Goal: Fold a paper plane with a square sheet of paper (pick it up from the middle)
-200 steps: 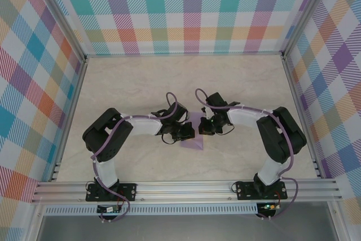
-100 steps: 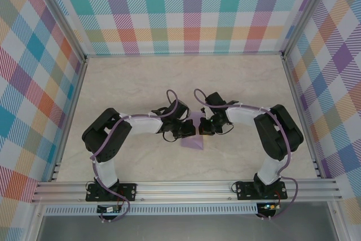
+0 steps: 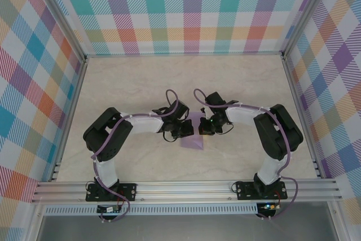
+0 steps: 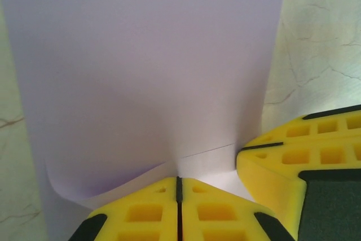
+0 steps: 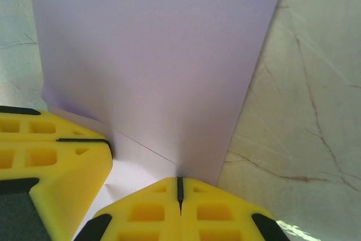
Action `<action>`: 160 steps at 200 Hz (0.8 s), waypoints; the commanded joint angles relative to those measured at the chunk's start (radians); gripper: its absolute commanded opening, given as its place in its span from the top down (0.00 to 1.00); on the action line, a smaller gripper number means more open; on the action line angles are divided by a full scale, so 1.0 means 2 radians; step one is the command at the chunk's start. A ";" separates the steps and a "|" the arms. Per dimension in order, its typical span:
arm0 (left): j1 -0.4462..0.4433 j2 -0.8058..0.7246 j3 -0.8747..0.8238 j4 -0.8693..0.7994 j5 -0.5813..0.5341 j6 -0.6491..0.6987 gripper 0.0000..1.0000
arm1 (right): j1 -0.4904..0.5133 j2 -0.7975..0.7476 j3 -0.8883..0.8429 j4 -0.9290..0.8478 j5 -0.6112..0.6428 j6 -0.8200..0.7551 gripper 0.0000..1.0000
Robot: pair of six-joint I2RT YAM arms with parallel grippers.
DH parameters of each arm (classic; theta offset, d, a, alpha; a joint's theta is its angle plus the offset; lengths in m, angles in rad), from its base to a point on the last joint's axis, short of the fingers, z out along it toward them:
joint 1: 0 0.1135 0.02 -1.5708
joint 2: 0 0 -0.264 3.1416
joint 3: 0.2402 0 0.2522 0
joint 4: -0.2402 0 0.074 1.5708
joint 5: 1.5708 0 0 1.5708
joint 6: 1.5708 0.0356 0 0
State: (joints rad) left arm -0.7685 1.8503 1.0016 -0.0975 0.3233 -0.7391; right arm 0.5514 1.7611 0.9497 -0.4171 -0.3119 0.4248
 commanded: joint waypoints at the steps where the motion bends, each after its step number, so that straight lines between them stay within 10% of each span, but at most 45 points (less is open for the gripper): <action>1: 0.011 0.005 -0.023 -0.013 -0.012 0.008 0.93 | 0.001 0.034 -0.013 -0.026 0.065 -0.017 0.98; 160: 0.106 -0.044 -0.003 -0.050 0.021 0.040 0.92 | 0.001 0.022 -0.018 -0.023 0.072 -0.027 0.98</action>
State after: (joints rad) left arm -0.5838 1.8320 0.9939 -0.1535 0.3805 -0.6865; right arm 0.5564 1.7615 0.9539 -0.4088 -0.2882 0.4019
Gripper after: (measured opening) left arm 0.079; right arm 0.047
